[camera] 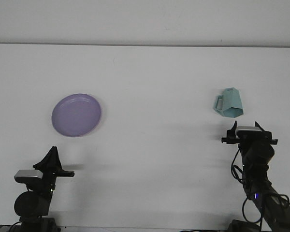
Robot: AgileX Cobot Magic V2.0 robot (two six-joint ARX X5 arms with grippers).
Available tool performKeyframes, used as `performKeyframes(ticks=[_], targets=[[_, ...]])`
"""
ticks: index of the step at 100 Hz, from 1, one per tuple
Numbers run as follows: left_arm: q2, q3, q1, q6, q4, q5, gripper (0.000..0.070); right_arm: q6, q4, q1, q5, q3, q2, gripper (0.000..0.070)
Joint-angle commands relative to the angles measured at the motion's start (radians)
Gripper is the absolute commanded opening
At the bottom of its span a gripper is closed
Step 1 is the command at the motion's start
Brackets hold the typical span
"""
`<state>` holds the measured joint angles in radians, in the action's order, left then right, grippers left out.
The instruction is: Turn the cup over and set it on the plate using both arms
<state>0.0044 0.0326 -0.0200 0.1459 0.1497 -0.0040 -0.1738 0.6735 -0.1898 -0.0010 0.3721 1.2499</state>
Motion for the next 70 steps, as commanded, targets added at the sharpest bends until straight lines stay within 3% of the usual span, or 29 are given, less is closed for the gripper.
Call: performKeyframes(ticks=[1, 19, 42, 70], targets=[[-0.001, -0.017, 0.000, 0.005, 0.013, -0.004, 0.0012, -0.058, 0.032, -0.013, -0.006, 0.050, 0.080, 0.0474], [-0.001, -0.017, 0.000, 0.005, 0.013, -0.004, 0.0012, -0.141, 0.029, -0.044, -0.077, 0.192, 0.267, 0.0472], [-0.001, -0.017, 0.000, 0.005, 0.013, -0.004, 0.0012, -0.245, 0.029, -0.047, -0.079, 0.338, 0.455, 0.0472], [-0.001, -0.017, 0.000, 0.002, 0.013, -0.004, 0.0012, -0.316, 0.030, -0.053, -0.109, 0.477, 0.617, 0.0469]])
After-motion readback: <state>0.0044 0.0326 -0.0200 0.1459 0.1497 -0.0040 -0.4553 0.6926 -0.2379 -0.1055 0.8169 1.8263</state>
